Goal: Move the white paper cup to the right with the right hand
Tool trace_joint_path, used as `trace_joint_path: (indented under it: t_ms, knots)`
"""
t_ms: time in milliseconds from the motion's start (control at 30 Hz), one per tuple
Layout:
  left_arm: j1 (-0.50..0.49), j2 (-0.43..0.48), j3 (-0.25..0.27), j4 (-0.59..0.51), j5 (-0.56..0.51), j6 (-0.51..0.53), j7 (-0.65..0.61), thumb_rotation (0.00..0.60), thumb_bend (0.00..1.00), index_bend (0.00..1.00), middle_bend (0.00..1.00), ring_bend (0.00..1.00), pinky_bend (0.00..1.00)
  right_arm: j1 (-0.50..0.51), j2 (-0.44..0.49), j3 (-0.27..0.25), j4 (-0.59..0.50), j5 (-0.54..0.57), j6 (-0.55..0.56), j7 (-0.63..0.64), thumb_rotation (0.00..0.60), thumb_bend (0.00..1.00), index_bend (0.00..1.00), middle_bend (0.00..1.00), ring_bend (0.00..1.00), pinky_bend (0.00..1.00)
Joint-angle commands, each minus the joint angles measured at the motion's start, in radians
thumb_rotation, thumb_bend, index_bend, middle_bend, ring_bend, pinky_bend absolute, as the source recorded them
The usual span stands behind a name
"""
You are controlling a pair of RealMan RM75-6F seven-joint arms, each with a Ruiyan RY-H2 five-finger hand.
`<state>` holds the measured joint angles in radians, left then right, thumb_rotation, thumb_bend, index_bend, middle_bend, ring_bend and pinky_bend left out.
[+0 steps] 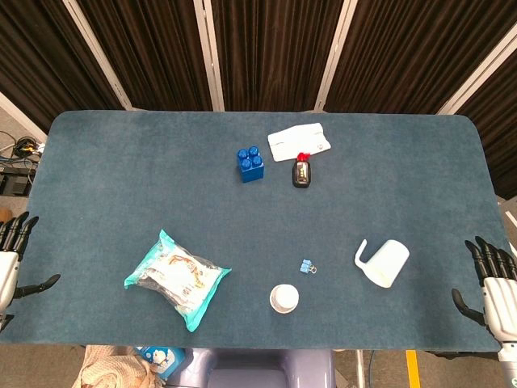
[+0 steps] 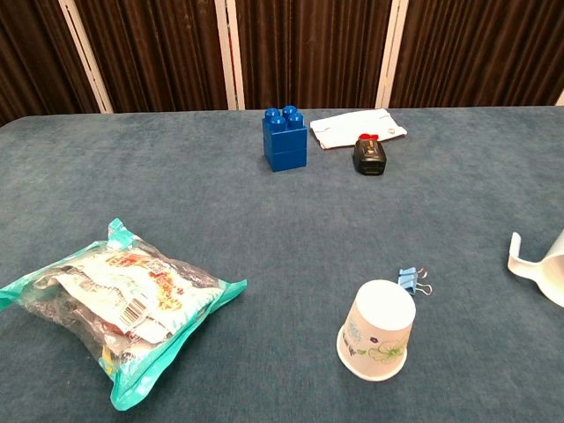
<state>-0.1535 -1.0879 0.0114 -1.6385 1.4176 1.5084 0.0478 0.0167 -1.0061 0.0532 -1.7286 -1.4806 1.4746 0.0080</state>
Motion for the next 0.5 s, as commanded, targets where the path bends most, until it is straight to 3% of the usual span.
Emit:
trace_joint_path:
  t_ms: [33,500]
  knots:
    - [0.001,0.000,-0.005,0.001,-0.001,-0.005,-0.003,0.600,0.00,0.00,0.00,0.00,0.01,0.018,0.006,-0.004,0.012,-0.045,-0.007,0.046,0.600,0.35,0.00,0.00,0.00,0.05]
    - [0.002,-0.011,-0.022,0.014,0.016,-0.024,-0.003,0.600,0.00,0.00,0.00,0.00,0.01,0.206,0.049,-0.069,0.040,-0.333,-0.180,0.204,0.600,0.35,0.00,0.00,0.00,0.09]
